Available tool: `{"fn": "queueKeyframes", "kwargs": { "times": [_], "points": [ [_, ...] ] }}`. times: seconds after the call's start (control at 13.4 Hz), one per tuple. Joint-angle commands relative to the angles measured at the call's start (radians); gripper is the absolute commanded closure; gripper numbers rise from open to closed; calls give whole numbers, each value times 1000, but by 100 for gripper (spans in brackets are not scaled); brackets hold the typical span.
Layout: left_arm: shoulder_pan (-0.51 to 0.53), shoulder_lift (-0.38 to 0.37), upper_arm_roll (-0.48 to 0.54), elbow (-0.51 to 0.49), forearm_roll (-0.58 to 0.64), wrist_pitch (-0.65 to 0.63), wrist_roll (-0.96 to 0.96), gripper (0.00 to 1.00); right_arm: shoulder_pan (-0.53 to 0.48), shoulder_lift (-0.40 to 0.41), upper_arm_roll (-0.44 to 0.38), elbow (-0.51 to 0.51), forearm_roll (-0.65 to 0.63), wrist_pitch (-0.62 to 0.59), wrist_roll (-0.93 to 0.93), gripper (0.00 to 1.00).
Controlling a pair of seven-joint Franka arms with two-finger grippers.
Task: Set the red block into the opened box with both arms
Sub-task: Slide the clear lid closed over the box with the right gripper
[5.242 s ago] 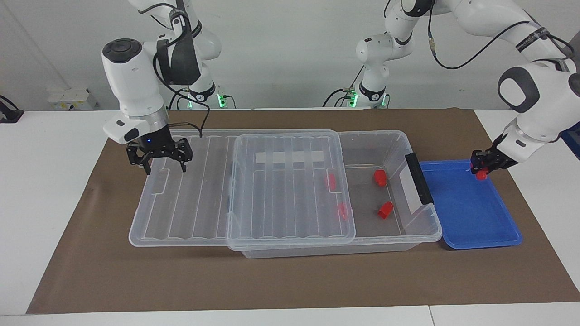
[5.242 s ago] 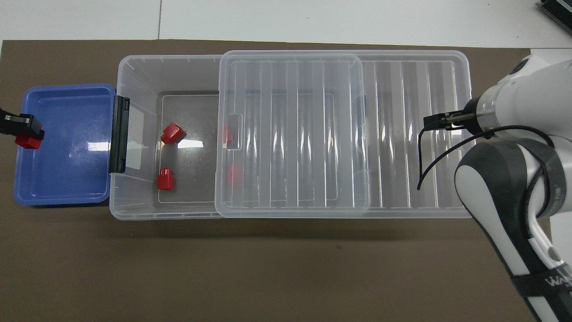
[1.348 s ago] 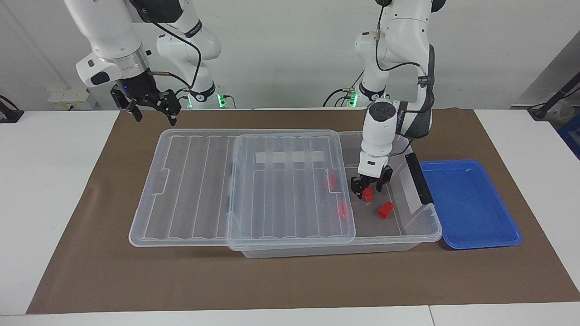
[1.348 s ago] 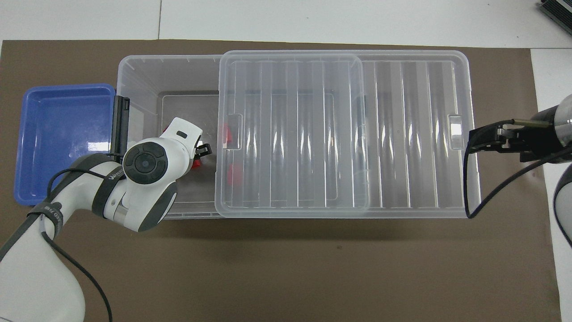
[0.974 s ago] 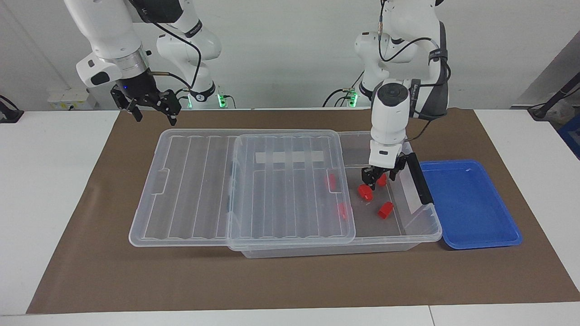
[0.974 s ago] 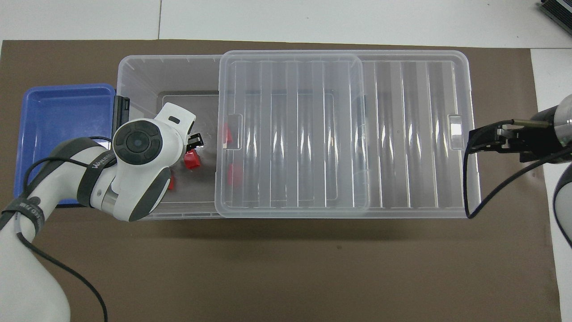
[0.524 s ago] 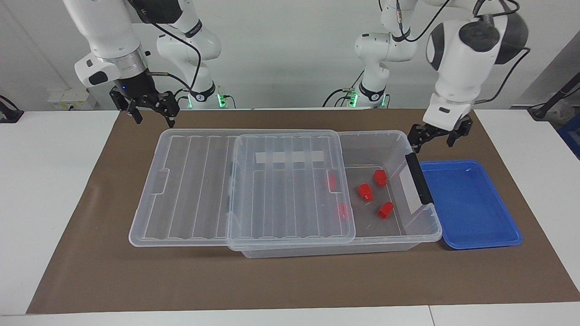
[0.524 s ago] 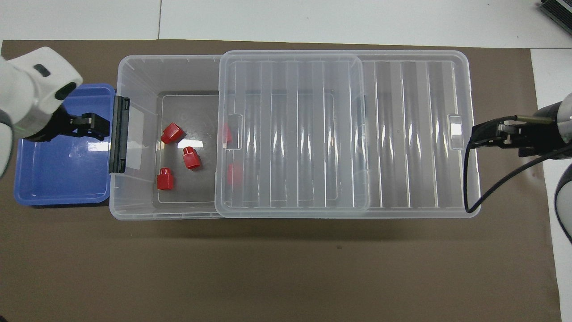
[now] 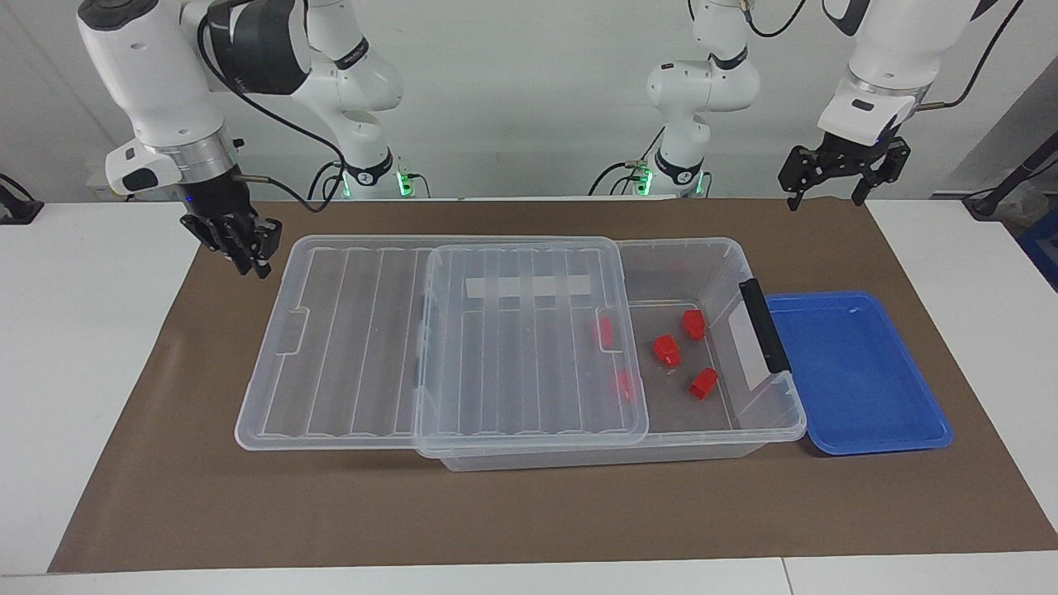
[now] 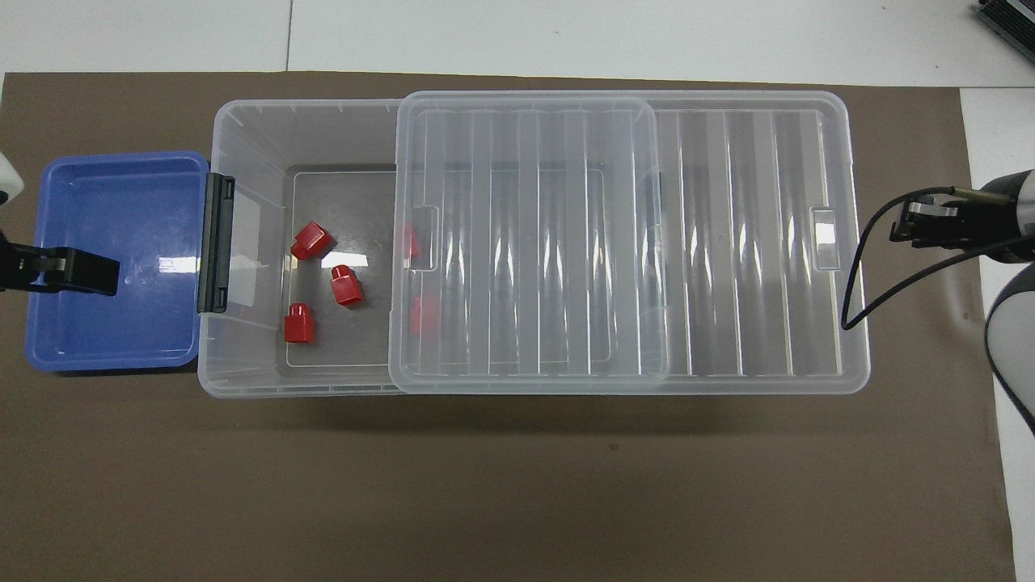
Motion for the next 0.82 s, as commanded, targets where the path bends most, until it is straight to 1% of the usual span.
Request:
{"fn": "queueKeyframes", "kwargs": {
  "times": [0.0, 0.22, 0.3, 0.6, 0.67, 0.75],
  "points": [
    [-3, -11, 9, -24, -13, -12, 18, 0, -50, 20, 7, -46, 23, 81, -43, 100],
    [6, -20, 10, -24, -14, -99, 201, 0, -70, 80, 7, -50, 23, 146, -92, 100],
    [6, -19, 16, -11, -14, -128, 220, 0, -70, 103, 7, -50, 23, 178, -94, 100],
    [-10, -11, 1, -2, -16, -107, 196, 0, -51, 158, 10, -49, 23, 233, -94, 100],
    [-10, -17, 4, -10, -16, -92, 194, 0, -36, 161, 11, -49, 23, 235, -92, 100],
    [-10, -22, 7, -28, -21, -37, 196, 0, -21, 164, 11, -50, 23, 235, -91, 100]
  ]
}}
